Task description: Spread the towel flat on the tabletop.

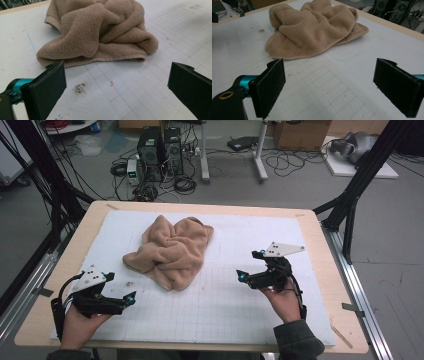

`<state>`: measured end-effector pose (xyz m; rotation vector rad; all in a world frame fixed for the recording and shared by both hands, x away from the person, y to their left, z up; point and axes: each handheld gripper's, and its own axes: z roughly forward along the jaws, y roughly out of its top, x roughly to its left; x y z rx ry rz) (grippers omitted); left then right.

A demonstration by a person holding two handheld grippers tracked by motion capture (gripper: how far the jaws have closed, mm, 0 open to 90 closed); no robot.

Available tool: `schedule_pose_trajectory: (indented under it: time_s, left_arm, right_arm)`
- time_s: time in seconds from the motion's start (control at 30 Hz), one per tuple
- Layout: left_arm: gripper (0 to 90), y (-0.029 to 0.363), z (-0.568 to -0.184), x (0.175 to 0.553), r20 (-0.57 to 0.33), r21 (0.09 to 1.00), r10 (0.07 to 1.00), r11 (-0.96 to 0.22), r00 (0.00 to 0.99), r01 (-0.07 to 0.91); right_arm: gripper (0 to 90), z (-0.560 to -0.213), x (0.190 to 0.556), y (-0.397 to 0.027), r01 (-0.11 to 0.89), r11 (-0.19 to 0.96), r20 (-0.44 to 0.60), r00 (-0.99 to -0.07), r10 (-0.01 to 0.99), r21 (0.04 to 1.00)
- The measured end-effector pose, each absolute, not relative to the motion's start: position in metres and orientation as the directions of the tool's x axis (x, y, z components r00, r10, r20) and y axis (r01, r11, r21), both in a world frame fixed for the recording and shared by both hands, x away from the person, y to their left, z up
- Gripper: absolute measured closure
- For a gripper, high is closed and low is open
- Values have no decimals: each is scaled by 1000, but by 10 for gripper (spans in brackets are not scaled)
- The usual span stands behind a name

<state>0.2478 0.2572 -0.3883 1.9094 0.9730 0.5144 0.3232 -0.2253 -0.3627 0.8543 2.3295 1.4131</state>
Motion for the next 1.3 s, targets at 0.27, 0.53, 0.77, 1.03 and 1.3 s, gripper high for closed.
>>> schedule_pose_trajectory:
  time_s: [0.27, 0.53, 0.77, 1.03, 1.3]
  left_arm:
    - [23, 255, -389, 249, -37, 862, 798, -278, 601, 423]
    - [23, 254, -389, 250, -35, 863, 794, -283, 607, 420]
    - [23, 256, -388, 251, -41, 863, 797, -276, 603, 423]
    - [23, 256, -390, 251, -42, 863, 796, -276, 604, 424]
    - [23, 256, -391, 252, -43, 864, 792, -276, 609, 421]
  right_arm:
    - [99, -356, 340, -199, 332, 370, 59, -808, 587, 868]
    - [99, -352, 358, -166, 313, 408, 53, -843, 535, 858]
    - [99, -352, 372, -143, 299, 406, 56, -857, 513, 863]
    - [141, -364, 385, -114, 302, 447, 55, -873, 485, 842]
    - [214, -386, 397, -85, 312, 477, 75, -889, 452, 822]
